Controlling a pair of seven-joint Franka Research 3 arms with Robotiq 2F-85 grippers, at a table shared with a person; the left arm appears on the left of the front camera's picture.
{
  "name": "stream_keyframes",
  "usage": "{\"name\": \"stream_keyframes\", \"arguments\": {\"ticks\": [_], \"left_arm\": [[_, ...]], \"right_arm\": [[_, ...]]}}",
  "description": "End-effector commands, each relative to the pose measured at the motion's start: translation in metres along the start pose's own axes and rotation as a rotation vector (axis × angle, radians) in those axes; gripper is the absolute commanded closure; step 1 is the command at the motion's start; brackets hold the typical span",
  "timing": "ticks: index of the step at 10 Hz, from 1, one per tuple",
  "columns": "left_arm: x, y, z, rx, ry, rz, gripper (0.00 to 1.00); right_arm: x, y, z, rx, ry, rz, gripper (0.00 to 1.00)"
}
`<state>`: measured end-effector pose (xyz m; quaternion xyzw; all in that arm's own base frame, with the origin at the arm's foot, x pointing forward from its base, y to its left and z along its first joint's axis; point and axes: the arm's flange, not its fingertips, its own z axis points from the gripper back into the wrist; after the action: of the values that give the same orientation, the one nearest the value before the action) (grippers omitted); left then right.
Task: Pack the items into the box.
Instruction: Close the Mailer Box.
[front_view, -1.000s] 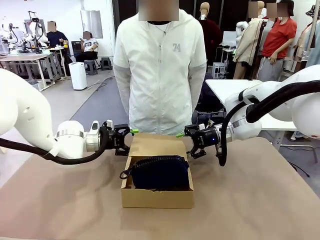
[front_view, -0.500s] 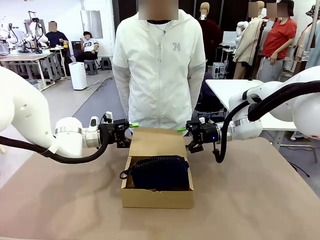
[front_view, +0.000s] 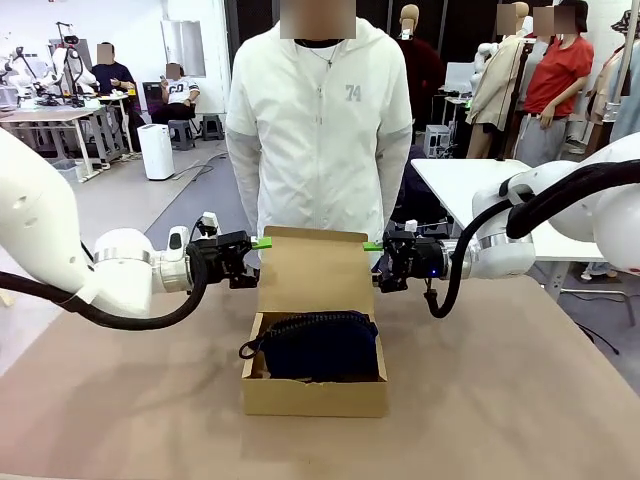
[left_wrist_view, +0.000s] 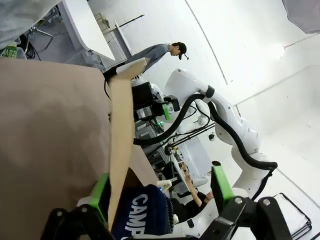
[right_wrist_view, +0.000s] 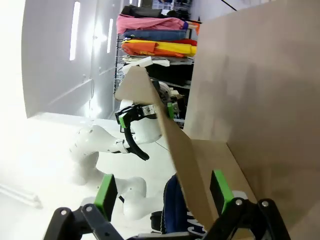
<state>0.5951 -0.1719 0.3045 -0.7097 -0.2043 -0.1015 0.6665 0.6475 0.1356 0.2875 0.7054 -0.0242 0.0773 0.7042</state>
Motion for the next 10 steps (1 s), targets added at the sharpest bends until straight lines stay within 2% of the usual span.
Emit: {"name": "stream_keyframes", "arguments": {"ticks": [1,3,4,5,9,10], "left_arm": [[-0.01,-0.009,0.004,-0.028,-0.034,-0.042,0.0],[-0.015,-0.017,0.005,-0.004,-0.027,-0.072,0.0],[-0.008,-0.016,0.006,0.131,-0.001,0.115,0.0],[-0.007,-0.009,0.001,-0.006,0.003,-0.038,0.0],[-0.007,-0.01,0.001,0.023,0.004,-0.011,0.0],[-0.011,-0.023,-0.002,0.018,0.03,-0.153,0.0]], "right_arm": [[-0.012,0.003,-0.002,0.044,-0.001,0.098,0.0],[-0.014,0.001,-0.007,0.036,0.011,0.148,0.0],[-0.002,0.001,-0.001,0.021,0.011,0.081,0.0],[-0.002,0.001,-0.001,0.021,0.011,0.081,0.0],[-0.005,-0.003,0.0,0.02,0.012,0.101,0.0],[-0.011,0.003,-0.008,-0.024,0.042,0.214,0.0]]}}
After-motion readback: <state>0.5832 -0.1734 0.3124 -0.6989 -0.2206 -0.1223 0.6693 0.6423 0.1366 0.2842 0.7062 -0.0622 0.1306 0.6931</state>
